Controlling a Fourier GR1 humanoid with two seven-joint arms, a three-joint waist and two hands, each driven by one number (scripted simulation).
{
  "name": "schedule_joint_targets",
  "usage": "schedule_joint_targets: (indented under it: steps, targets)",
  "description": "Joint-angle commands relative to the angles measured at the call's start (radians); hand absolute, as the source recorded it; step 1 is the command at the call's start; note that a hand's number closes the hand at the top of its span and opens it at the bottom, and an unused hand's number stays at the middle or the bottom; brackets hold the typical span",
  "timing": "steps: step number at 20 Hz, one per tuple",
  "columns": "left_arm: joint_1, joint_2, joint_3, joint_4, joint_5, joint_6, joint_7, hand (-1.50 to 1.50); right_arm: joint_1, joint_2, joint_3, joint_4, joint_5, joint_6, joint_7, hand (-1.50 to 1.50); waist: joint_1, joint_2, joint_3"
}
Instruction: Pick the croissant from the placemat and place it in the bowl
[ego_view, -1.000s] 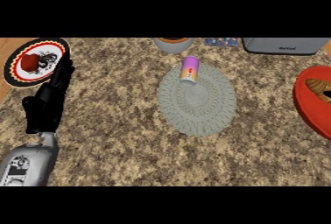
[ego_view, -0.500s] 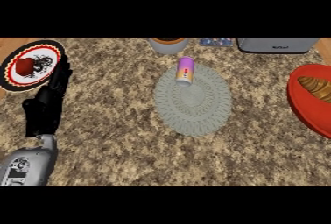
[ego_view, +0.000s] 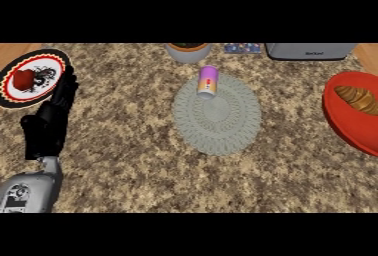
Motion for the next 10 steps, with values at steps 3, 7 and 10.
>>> schedule_joint_targets:
  steps: [3, 7, 10]
  targets:
    - [-0.008, -0.003, 0.012, -0.002, -0.002, -0.013, 0.014, 0.00, 0.123, 0.013, 0.013, -0.038, -0.063, 0.135, -0.094, -1.50, 0.000, -0.001, 0.000]
    - [0.001, -0.035, -0.021, -0.058, -0.050, 0.010, 0.055, 0.00, 0.159, 0.030, 0.050, -0.135, -0.111, 0.129, -0.027, -1.50, -0.002, -0.003, -0.001]
    - [0.061, -0.022, 0.006, -0.063, -0.024, -0.019, 0.005, 0.00, 0.208, 0.091, 0.075, -0.147, -0.107, 0.110, -0.107, -1.50, 0.001, -0.002, -0.001]
